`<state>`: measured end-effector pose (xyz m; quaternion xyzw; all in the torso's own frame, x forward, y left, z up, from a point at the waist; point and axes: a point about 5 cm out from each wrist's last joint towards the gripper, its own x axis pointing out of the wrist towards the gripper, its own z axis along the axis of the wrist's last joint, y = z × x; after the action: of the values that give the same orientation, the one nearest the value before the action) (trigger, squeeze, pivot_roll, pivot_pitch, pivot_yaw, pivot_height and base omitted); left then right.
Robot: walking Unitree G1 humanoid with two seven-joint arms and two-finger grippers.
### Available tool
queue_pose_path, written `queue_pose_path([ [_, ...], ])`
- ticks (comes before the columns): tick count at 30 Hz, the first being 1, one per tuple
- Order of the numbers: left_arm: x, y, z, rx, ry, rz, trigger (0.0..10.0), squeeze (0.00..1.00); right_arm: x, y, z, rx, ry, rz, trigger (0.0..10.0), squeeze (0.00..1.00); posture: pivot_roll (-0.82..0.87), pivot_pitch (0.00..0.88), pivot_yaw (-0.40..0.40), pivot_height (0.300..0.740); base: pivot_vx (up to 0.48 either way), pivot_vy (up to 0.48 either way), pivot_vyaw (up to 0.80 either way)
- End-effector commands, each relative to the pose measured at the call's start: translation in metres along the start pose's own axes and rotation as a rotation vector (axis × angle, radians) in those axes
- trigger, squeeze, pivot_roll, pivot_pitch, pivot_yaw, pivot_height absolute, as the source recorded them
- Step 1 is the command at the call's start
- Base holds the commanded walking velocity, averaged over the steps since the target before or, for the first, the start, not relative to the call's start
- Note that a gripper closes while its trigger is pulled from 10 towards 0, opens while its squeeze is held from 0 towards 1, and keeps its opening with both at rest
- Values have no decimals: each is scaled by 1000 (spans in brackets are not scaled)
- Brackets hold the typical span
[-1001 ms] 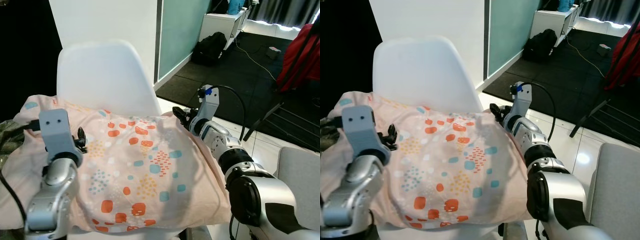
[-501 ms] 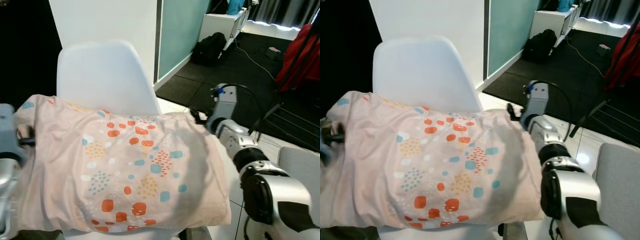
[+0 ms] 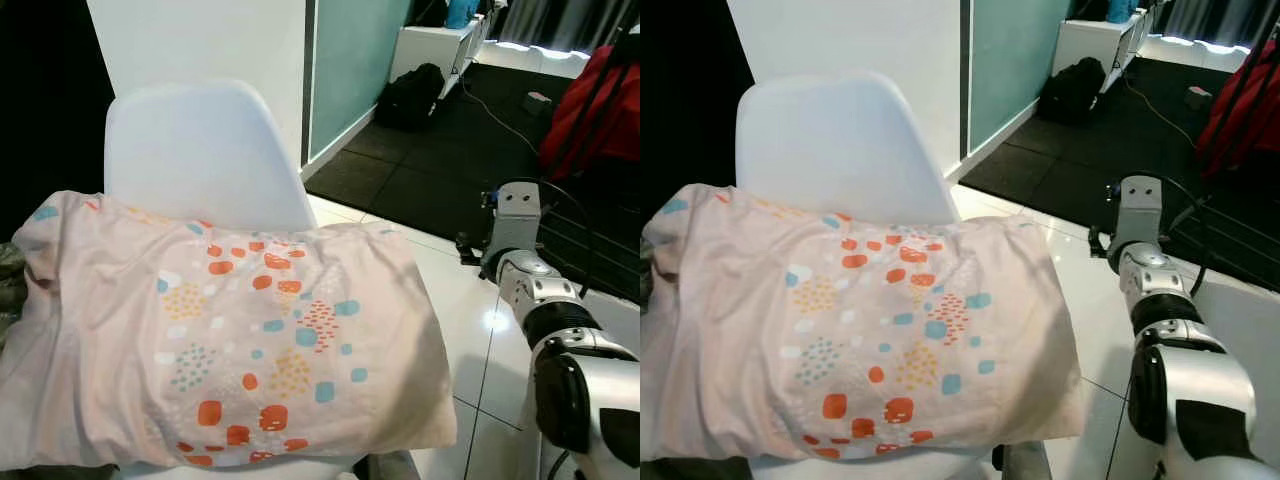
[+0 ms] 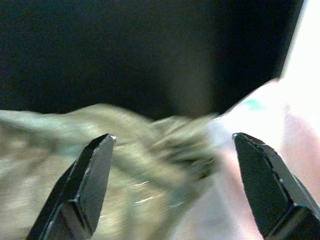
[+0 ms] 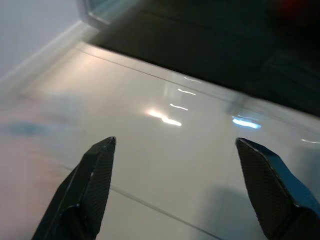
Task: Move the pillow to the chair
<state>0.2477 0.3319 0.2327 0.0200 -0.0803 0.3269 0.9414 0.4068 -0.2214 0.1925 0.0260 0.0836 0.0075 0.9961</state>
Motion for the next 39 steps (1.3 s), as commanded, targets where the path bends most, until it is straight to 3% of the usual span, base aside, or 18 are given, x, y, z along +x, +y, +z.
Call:
queue_pose_path([
  [1, -4, -23, -9, -34, 13, -101, 10000, 0, 4, 27, 5, 49, -52, 144, 10000, 0, -62, 89, -60, 463, 0, 0, 0],
  [5, -9, -43, -12, -57, 7, -154, 10000, 0, 5, 44, -4, 73, -40, 197, 10000, 0, -58, 83, -62, 478, 0, 0, 0],
  [14, -14, -58, -18, -60, 29, -203, 10000, 0, 5, 51, -10, 104, -32, 220, 10000, 0, -57, 72, -59, 503, 0, 0, 0],
  [19, -12, -68, -19, -85, 13, -228, 10000, 0, 4, 57, -14, 114, -39, 266, 10000, 0, -60, 63, -57, 523, -471, 0, 0],
  [25, -16, -73, -16, -111, -12, -248, 10000, 0, 4, 61, -17, 109, -32, 275, 10000, 0, -59, 63, -56, 543, -80, 0, 0],
  [39, -20, -78, -28, -85, 24, -251, 10000, 0, 2, 61, -29, 106, 3, 271, 10000, 0, -61, 78, -55, 588, 0, 0, 0],
])
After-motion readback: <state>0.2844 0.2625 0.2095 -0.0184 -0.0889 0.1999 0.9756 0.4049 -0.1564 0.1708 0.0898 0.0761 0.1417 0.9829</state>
